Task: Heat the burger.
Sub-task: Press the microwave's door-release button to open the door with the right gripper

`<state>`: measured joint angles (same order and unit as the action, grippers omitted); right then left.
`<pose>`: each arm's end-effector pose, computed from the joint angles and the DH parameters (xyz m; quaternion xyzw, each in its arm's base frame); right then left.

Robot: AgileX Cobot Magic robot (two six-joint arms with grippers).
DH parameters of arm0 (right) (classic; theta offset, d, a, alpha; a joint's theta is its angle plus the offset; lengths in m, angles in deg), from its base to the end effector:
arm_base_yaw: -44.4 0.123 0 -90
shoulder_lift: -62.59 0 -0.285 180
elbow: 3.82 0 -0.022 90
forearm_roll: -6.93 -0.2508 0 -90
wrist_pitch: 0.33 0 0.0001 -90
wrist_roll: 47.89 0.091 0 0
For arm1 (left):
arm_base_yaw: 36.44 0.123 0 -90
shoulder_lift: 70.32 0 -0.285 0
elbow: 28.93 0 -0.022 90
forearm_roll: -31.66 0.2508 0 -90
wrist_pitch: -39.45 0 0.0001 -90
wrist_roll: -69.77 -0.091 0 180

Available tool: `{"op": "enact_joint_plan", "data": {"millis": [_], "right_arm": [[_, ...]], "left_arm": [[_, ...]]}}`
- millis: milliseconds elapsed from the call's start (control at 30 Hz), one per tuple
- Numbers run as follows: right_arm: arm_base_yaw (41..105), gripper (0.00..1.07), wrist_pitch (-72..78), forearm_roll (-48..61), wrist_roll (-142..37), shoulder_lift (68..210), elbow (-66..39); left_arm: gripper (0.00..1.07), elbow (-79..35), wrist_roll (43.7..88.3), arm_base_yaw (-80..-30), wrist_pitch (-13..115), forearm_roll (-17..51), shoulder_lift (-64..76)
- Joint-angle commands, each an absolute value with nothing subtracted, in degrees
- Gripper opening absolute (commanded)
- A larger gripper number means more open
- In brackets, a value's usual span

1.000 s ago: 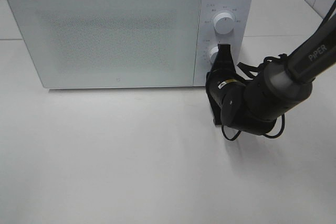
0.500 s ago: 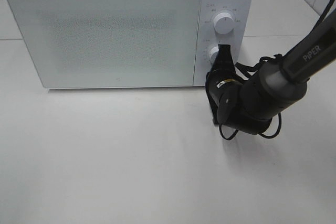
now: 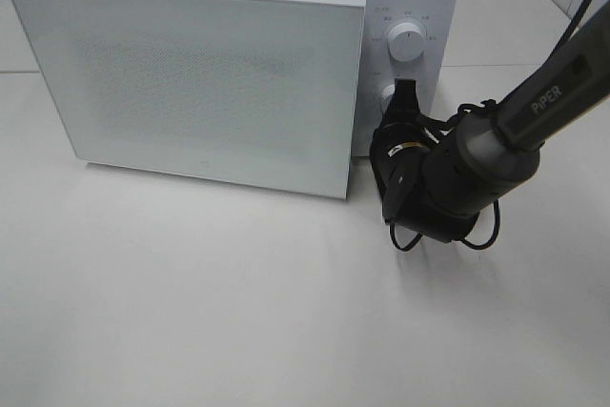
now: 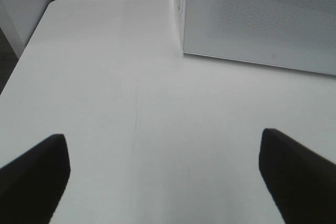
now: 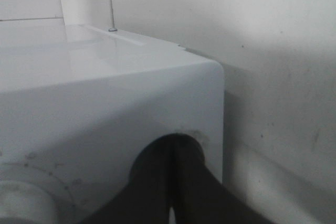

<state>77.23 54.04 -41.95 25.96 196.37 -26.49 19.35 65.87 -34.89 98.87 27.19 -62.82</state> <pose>0.3523 0.1610 0.0784 0.6216 0.5233 0.3936 0.4300 -0.0052 -0.0063 0.2808 0.0185 0.8435 -0.0135 0.5367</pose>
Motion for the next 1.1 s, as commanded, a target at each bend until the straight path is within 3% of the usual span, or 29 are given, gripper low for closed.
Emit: {"op": "enact_joint_plan", "data": {"millis": [33,600,1100], "right_arm": [[74.88,0.0,67.68,-37.08,24.76,195.97,-20.88],[74.88,0.0,60.63,-37.42,24.88,195.39,-21.51],[74.93,0.0,45.67,-37.08,25.33,189.21,-27.41]], "left_arm": [[0.89,19.35,65.7,-34.78,98.64,27.02,-63.85],[0.89,19.35,65.7,-34.78,98.64,27.02,-63.85],[0.89,19.35,65.7,-34.78,98.64,27.02,-63.85]]}}
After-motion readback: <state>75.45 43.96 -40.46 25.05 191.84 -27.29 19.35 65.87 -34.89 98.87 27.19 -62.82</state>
